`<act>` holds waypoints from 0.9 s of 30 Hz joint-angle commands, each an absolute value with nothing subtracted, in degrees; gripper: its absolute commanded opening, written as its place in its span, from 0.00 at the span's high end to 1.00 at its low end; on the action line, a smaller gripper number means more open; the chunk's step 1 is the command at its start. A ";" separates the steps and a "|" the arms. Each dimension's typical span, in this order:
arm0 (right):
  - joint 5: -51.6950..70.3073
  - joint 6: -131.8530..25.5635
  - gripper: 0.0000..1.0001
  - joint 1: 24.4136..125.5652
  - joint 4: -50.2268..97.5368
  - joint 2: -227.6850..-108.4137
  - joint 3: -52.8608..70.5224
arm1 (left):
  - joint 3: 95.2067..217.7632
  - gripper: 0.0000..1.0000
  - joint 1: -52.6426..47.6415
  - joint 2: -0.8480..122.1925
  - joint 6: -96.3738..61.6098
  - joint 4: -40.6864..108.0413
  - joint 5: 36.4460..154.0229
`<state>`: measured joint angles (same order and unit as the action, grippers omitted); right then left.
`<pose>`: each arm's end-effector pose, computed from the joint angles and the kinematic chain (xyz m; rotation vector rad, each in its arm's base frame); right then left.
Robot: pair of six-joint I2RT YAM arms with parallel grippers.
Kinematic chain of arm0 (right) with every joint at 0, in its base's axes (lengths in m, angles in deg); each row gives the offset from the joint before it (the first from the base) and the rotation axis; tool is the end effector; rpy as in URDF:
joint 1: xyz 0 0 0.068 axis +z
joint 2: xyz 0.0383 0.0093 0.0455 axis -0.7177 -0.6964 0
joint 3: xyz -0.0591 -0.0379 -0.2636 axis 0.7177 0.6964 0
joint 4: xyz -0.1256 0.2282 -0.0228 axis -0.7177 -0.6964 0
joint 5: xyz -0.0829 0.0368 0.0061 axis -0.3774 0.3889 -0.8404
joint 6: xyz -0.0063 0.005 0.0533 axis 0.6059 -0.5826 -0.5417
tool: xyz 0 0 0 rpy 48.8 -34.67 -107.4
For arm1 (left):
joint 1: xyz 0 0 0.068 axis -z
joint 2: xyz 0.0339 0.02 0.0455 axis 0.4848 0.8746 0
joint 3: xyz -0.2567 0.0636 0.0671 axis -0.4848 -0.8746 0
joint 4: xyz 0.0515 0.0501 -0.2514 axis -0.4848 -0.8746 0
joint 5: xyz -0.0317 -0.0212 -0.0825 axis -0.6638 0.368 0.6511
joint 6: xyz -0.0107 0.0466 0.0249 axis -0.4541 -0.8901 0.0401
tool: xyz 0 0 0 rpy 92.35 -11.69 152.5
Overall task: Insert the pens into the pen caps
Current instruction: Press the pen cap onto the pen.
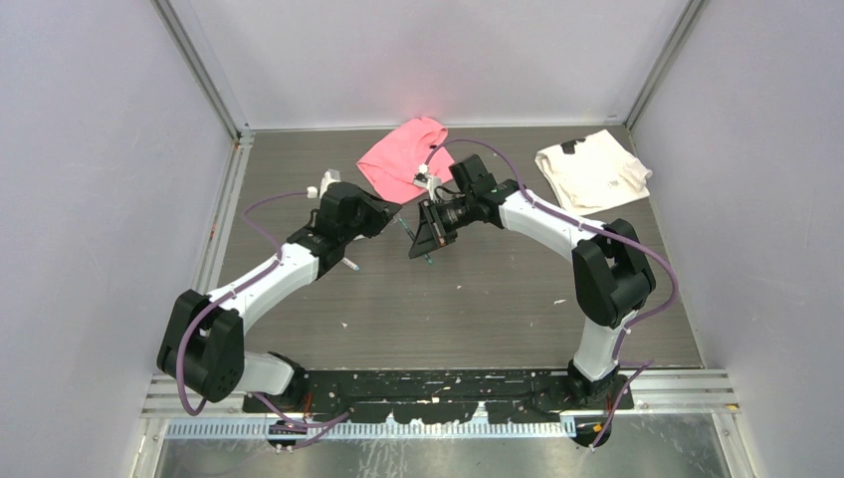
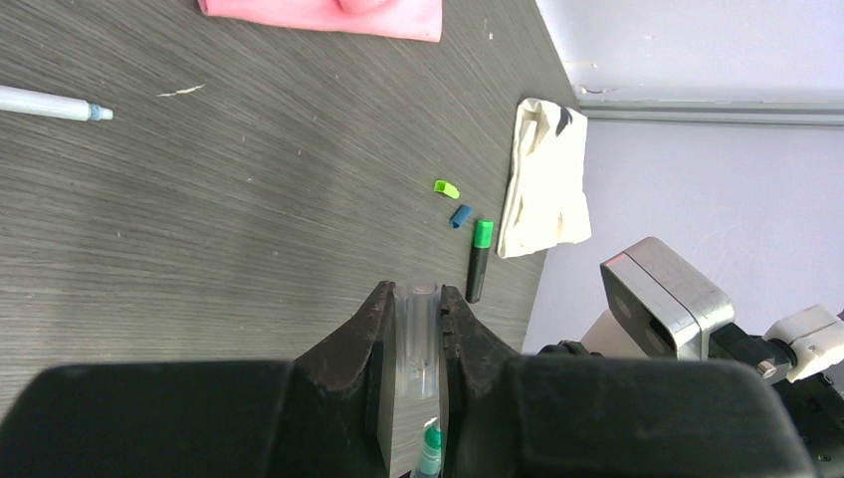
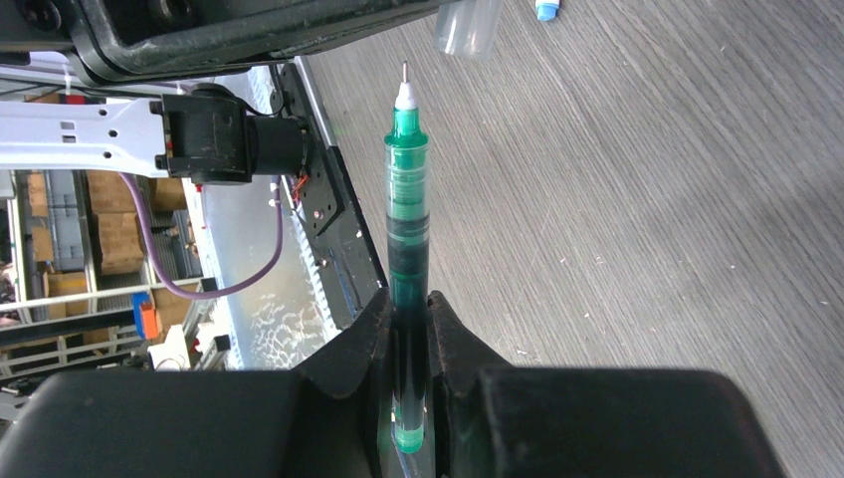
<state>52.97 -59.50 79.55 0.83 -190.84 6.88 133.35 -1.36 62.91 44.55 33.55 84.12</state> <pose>0.3106 0.2405 0.2416 -0.8676 2.3514 1.4476 0.2712 -0.1400 0.2577 -0.8900 2.0164 -1.0159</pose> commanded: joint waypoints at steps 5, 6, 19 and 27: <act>51.94 -59.35 0.99 79.71 1.10 -189.31 5.23 | 133.24 0.99 -1.58 60.70 44.98 36.78 84.01; 51.78 -59.37 0.99 79.70 0.99 -189.35 5.17 | 133.12 0.99 -1.57 60.64 45.00 36.96 83.89; 50.41 -59.97 0.99 79.76 0.95 -189.60 4.79 | 132.94 0.99 -1.49 61.44 44.95 38.29 85.90; 49.59 -60.63 0.99 79.70 1.14 -189.69 4.43 | 131.94 0.99 -0.45 62.04 45.22 38.83 86.71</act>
<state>50.15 -60.07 79.55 0.26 -190.84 6.88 132.30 -0.97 62.61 44.62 36.07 85.80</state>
